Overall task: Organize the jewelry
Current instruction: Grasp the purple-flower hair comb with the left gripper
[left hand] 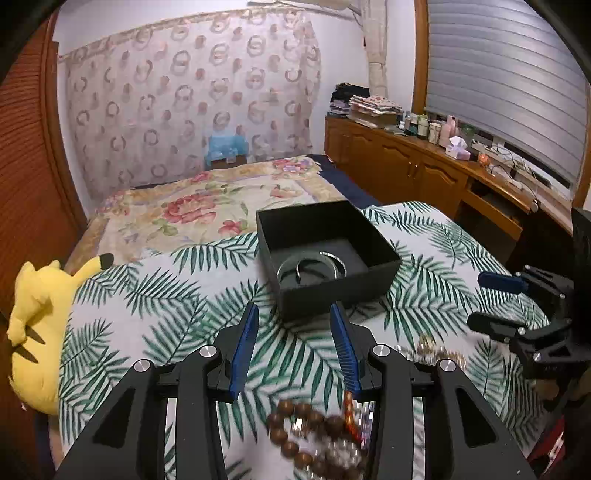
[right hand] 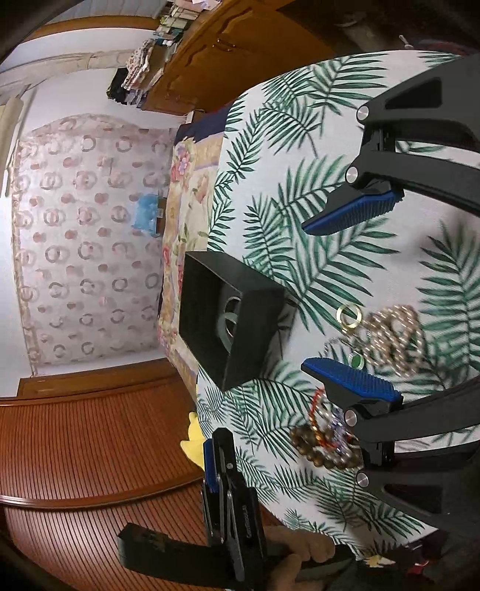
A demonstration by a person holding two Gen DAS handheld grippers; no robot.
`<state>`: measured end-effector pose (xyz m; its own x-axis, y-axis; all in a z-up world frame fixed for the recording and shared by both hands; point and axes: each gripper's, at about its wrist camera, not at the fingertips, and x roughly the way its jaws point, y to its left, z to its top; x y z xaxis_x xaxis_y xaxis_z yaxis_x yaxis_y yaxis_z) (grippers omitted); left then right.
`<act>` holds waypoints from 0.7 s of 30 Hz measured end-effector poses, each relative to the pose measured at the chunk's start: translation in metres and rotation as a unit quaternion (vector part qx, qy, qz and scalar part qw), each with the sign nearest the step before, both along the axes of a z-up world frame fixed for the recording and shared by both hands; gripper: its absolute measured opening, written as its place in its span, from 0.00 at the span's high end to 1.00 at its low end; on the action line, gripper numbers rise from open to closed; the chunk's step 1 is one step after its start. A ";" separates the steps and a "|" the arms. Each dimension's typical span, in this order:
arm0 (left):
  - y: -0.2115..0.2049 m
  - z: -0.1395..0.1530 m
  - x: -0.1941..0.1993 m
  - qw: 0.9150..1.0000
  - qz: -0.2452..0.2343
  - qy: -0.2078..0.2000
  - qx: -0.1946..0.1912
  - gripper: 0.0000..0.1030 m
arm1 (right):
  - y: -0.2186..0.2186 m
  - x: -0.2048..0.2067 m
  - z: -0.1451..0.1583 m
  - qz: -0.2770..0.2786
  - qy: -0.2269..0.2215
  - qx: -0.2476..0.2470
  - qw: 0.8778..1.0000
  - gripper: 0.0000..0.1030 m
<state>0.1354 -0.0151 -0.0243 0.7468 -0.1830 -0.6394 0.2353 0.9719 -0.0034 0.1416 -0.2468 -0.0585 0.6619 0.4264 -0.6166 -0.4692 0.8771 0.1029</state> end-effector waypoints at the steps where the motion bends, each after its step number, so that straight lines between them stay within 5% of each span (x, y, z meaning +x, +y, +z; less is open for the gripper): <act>1: 0.002 -0.001 -0.006 1.000 -0.001 -0.001 -0.002 0.60 | 0.001 -0.003 0.001 0.001 0.001 0.001 1.000 0.31; 11: 0.011 -0.028 -0.048 1.000 0.008 0.019 -0.019 0.44 | 0.014 -0.028 -0.008 0.031 0.017 -0.009 0.999 0.37; 19: 0.004 -0.041 -0.065 0.999 -0.008 0.034 -0.038 0.44 | 0.021 -0.041 -0.020 0.037 0.032 -0.019 0.999 0.37; 21: -0.003 -0.042 -0.064 0.998 -0.022 0.037 -0.038 0.50 | 0.021 -0.045 -0.025 0.036 0.036 -0.028 0.998 0.37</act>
